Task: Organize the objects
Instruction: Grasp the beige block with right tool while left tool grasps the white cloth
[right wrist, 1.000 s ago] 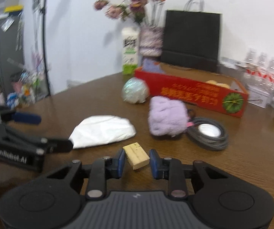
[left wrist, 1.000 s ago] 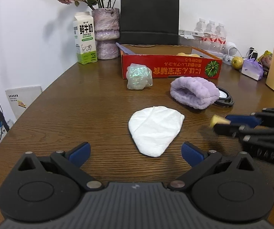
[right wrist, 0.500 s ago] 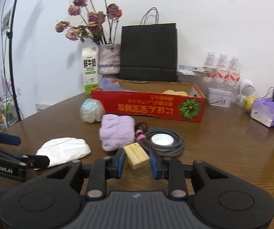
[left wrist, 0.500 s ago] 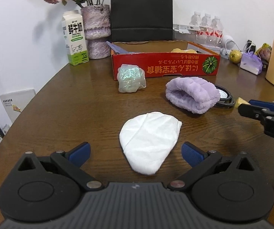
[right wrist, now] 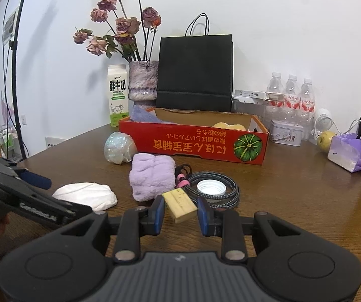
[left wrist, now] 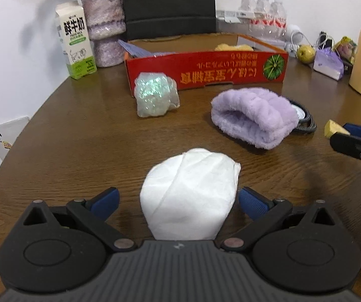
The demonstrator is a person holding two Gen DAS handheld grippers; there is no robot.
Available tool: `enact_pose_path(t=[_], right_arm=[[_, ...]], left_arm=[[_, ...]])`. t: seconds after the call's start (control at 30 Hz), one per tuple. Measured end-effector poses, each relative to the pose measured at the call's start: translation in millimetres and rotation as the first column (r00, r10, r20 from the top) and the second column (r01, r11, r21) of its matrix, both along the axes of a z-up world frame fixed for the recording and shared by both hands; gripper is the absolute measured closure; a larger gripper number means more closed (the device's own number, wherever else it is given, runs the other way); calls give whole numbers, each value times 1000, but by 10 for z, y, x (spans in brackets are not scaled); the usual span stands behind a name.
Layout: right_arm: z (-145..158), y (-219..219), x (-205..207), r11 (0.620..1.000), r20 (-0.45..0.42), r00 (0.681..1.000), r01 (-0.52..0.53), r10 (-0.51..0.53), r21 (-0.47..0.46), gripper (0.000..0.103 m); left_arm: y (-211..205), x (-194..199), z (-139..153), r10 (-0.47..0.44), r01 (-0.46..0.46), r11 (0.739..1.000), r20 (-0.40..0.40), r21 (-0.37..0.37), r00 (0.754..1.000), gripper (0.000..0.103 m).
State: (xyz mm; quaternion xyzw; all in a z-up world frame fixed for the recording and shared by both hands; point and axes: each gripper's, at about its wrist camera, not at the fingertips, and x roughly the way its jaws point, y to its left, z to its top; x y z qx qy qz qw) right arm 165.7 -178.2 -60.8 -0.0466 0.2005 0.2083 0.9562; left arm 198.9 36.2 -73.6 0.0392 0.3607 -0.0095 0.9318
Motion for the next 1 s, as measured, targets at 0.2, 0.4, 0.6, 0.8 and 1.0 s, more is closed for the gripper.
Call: enact_pose_path(t=[0.2, 0.4, 0.6, 0.8, 1.0], right_arm=[[3, 6, 12, 1000, -5, 1000, -7, 7, -1, 76], [4, 9, 10, 1000, -5, 1000, -8, 8, -1, 76], [6, 6, 11, 1000, -3, 1000, -9, 9, -2, 76], [5, -5, 4, 1000, 2, 1000, -8, 8, -3, 76], [10, -6, -10, 1000, 7, 1000, -7, 7, -5, 76]], left_arm=[[66, 34, -44, 17, -17, 998, 7, -59, 1000, 0], [60, 24, -52, 21, -19, 998, 24, -59, 1000, 0], [56, -9, -61, 27, -24, 998, 42, -60, 999, 3], [71, -81, -27, 37, -31, 997, 76, -76, 996, 28], [81, -155, -15, 52, -43, 994, 87, -98, 995, 32]])
